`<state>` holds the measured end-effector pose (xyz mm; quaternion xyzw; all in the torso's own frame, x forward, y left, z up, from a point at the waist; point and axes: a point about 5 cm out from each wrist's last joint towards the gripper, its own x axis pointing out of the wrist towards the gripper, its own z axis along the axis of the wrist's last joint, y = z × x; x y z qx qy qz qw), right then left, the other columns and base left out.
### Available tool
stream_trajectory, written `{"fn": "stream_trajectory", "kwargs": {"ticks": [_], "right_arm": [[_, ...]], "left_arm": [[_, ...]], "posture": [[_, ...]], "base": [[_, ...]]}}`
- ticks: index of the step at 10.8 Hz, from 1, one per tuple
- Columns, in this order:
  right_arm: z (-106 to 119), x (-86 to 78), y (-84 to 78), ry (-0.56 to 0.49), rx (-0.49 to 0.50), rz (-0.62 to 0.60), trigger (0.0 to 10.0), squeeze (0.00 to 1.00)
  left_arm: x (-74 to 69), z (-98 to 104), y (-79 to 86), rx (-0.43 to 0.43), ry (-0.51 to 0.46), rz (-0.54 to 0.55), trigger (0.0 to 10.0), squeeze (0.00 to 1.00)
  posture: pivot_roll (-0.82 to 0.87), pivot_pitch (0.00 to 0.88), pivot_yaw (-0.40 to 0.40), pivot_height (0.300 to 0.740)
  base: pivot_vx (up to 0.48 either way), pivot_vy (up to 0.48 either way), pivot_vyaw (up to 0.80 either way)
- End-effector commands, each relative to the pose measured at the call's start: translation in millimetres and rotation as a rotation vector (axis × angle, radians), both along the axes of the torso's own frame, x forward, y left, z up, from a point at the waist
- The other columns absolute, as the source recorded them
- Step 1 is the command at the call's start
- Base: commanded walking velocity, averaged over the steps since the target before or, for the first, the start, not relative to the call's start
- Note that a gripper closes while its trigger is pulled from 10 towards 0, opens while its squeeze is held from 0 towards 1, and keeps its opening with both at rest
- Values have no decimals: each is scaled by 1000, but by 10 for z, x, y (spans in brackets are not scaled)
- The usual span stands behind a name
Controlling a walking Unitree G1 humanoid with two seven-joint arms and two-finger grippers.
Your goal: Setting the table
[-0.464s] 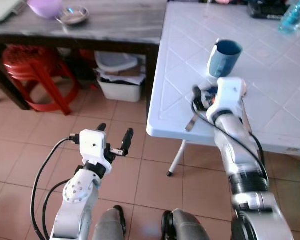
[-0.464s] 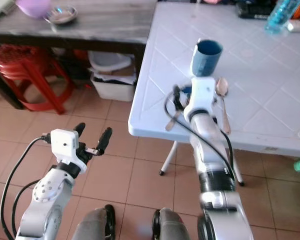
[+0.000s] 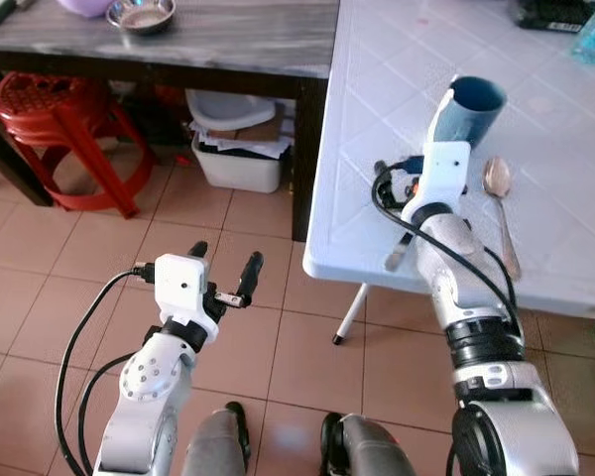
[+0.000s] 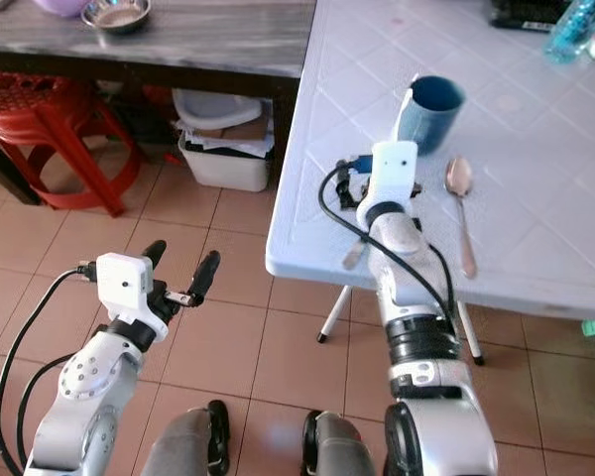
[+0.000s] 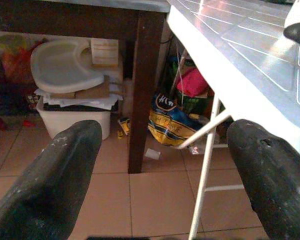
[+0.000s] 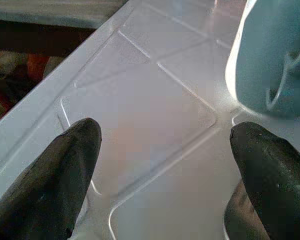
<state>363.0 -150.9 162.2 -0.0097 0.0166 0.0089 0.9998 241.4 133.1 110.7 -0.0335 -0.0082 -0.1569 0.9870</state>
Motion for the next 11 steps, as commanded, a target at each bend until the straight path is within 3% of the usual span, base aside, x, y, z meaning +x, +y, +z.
{"fn": "stream_trajectory", "kwargs": {"ticks": [1,6,10,11], "right_arm": [[-22,-43,-42,8,7,-18,10000,0],[-53,-309,-155,-20,23,-50,10000,0],[-113,-269,-117,74,92,-68,10000,0],[-170,-255,-122,132,121,-80,3294,0]], "left_arm": [[-25,5,7,2,5,-1,10000,0],[-35,5,-9,-15,3,-24,10000,0],[-39,-4,-47,-22,11,-51,10000,0],[-38,-5,-44,-22,12,-50,10000,0]], "posture": [[14,216,11,740],[-4,215,6,740],[-8,219,10,740],[-8,220,9,740]], "base": [[0,0,0],[0,0,0],[0,0,0],[0,0,0]]}}
